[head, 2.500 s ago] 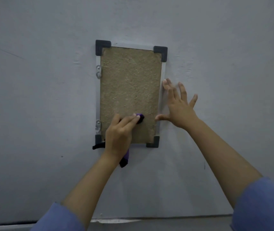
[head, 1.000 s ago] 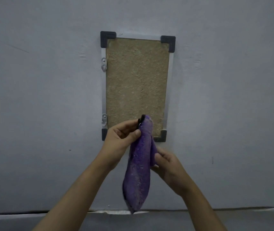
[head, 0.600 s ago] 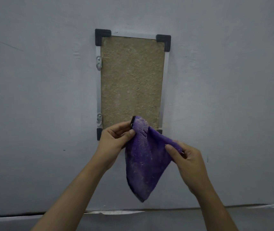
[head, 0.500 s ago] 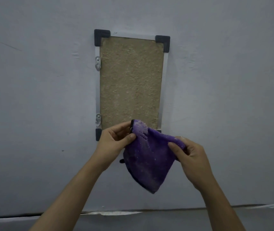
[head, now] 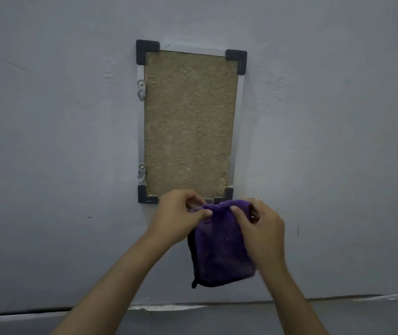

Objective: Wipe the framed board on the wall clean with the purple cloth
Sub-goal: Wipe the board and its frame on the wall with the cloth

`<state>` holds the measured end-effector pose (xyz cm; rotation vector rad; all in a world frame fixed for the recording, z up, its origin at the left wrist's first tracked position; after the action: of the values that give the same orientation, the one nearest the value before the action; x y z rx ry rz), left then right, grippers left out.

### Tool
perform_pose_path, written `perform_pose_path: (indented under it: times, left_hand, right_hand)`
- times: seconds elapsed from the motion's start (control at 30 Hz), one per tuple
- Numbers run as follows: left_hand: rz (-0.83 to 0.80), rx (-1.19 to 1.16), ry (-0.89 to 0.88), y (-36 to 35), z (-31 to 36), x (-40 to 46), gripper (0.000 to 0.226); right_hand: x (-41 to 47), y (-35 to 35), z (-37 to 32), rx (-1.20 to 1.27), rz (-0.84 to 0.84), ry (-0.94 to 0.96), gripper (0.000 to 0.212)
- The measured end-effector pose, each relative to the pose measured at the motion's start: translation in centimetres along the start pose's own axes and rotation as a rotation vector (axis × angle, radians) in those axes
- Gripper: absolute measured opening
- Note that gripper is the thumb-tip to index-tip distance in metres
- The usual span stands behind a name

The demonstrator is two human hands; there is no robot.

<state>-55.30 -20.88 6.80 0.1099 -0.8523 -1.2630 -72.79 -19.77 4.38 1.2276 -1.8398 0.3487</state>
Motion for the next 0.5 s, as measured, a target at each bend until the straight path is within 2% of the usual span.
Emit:
perform_pose_path:
  times: [0.1, 0.23, 0.3, 0.33, 0.4, 0.5]
  left_hand:
    - [0.017, -0.03, 0.005, -0.9, 1.4, 0.4, 0.013]
    - [0.01, -0.077, 0.002, -1.9, 3.6, 0.9, 0.01]
    - [-0.002, -0.071, -0.033, -2.2, 4.6, 0.9, 0.009]
    - [-0.014, -0.055, -0.044, -2.3, 5.0, 0.8, 0.01]
    - [-0.044, -0.046, -0.058, -2.1, 5.8, 0.6, 0.013]
    - [-0.095, -0.154, -0.083, -0.8, 6.6, 0.4, 0.023]
  right_hand:
    - [-3.3, -1.0, -1.2, 0.021, 0.124, 0.067, 0.019]
    - [-5.5, -3.8, -1.4, 0.072, 0.044, 0.05, 0.09]
    - [-5.3, -4.7, -1.3, 0.052, 0.073, 0.05, 0.105]
    - [-5.1, -4.7, -1.2, 0.039, 0.125, 0.045, 0.102]
    - [-4.2, -3.9, -1.1, 0.069, 0.244, 0.005, 0.079]
    - [-2.1, -1.8, -1.1, 0.163, 0.337, -0.023, 0.049]
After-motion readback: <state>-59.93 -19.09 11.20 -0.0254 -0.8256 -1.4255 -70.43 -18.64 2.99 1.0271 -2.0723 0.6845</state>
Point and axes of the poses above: each hand's wrist, its own x-axis towards the middle knuckle, its own y-axis out of the back of the hand, z = x × y, the point moved 5 cm from there along x, towards the middle knuckle, and after that the axes turned 6 degrees about y, right-handed, at the moved point
